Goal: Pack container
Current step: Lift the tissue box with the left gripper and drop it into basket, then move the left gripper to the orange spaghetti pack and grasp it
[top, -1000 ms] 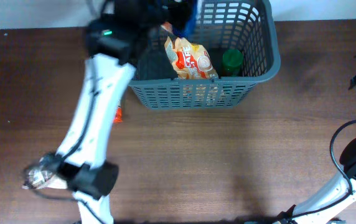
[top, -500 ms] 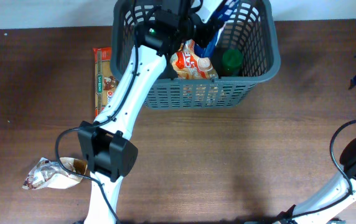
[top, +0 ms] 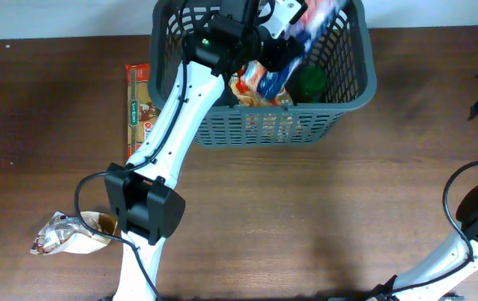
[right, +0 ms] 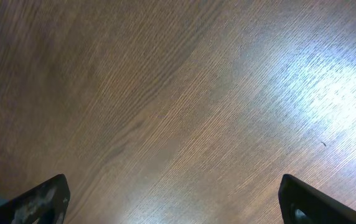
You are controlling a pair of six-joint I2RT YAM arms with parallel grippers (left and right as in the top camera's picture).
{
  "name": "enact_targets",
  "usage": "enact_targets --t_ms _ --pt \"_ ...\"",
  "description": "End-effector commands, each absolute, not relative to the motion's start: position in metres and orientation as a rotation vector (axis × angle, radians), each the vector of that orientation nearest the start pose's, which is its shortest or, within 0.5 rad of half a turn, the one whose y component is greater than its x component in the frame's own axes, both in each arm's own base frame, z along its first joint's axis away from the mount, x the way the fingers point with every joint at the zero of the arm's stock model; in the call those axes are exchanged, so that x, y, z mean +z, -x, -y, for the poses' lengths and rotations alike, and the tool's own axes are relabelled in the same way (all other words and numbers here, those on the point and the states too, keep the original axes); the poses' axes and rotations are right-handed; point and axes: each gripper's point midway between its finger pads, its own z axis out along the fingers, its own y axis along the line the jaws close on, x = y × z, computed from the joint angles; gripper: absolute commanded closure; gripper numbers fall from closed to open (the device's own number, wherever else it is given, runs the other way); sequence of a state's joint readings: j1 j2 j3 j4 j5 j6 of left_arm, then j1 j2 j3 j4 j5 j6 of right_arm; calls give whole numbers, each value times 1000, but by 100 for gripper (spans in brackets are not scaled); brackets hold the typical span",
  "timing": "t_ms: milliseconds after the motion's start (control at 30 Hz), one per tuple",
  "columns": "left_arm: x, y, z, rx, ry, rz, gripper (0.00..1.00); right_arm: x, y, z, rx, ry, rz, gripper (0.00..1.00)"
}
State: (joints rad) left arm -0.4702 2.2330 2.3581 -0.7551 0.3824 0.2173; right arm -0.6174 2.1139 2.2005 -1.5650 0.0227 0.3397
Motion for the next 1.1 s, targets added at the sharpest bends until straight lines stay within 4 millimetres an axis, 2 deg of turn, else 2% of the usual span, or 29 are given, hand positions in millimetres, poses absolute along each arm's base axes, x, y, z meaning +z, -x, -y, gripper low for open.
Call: enact_targets --t_ms 0,133,200,267,333,433,500,533,567,633,700,833,933,1067 --pt "281 -507 331 -574 -953 -1985 35 179 -337 245 -73 -1415 -2698 1" --pt "277 -506 328 -573 -952 -2008 27 179 -337 245 -73 -1415 -2698 1" --pt "279 -509 322 -567 -940 -2009 18 179 -337 245 -73 -1415 -2698 1" --pt "287 -514 313 -552 -918 -1999 13 179 -337 245 -73 -1415 -2698 1" --pt "302 -523 296 -513 -876 -1982 5 179 -337 245 -73 -1415 -2698 1" --pt "336 -539 256 -402 -772 -1947 1 179 -337 245 -73 -1415 -2698 1" --pt "363 -544 219 -325 -688 -1932 1 179 -337 245 -73 -1415 -2698 1" --pt "373 -544 198 -293 -640 -1941 1 179 -337 245 -73 -1415 -2698 1" --pt "383 -537 156 -224 -561 -1992 1 179 -337 245 -73 -1415 -2698 1" --pt "379 -525 111 -141 -477 -2085 1 179 -337 245 -73 -1415 -2698 1" --pt "368 -515 74 -95 -409 -2177 1 179 -337 245 -73 -1415 -2698 1" --pt "338 -491 16 -81 -247 -2368 1 179 -337 245 -73 -1415 -2698 1" --pt "323 -475 -14 -79 -135 -2466 1 179 -337 245 -73 -1415 -2698 1" --pt "314 -467 -37 -66 -70 -2513 1 179 -337 245 -73 -1415 -2698 1"
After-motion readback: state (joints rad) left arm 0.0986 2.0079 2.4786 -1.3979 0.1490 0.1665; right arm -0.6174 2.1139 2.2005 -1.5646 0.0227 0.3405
